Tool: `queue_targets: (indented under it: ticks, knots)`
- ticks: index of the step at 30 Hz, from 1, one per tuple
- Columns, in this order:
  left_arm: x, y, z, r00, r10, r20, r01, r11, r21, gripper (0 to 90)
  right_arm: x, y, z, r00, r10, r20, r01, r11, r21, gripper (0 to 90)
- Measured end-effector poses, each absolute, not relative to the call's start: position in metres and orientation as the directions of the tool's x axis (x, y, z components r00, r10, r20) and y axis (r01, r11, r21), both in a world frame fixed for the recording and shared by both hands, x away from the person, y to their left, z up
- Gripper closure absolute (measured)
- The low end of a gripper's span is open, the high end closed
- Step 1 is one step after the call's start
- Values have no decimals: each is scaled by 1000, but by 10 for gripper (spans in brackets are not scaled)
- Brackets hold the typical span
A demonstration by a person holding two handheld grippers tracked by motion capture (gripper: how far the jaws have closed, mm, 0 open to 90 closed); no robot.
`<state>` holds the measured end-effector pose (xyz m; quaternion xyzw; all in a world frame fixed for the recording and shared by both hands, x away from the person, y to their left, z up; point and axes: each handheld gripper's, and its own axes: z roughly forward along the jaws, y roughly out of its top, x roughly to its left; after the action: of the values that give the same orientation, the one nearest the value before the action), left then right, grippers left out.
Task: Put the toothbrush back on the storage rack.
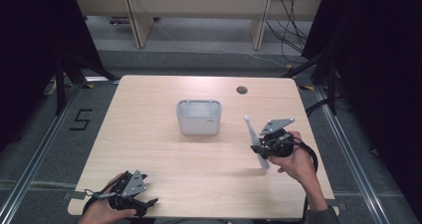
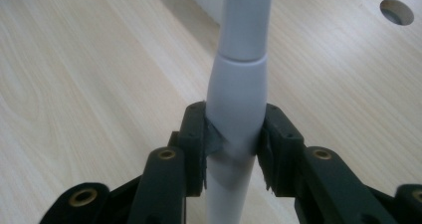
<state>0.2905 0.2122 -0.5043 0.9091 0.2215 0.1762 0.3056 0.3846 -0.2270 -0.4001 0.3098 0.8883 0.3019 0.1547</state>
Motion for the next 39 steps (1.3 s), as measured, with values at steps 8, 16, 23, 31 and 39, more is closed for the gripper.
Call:
queue_targets:
  ticks: [8,16,23,31,39]
  knots:
    - [290,212,-504,839,516,175,299,-704,644,163,392,-232,-396,-740,669,-71,434,556,709,672]
    - [290,212,-504,838,516,178,299,-707,641,163,402,-231,-394,-738,672,-60,402,509,761,672]
    - [289,212,-505,835,524,169,309,-700,645,163,408,-224,-390,-715,698,-42,410,466,784,672]
    - [289,212,-505,836,523,168,309,-701,643,163,421,-216,-384,-719,693,-52,386,461,799,672]
    - [289,212,-505,835,524,169,308,-699,646,163,431,-210,-380,-716,697,-46,378,442,814,672]
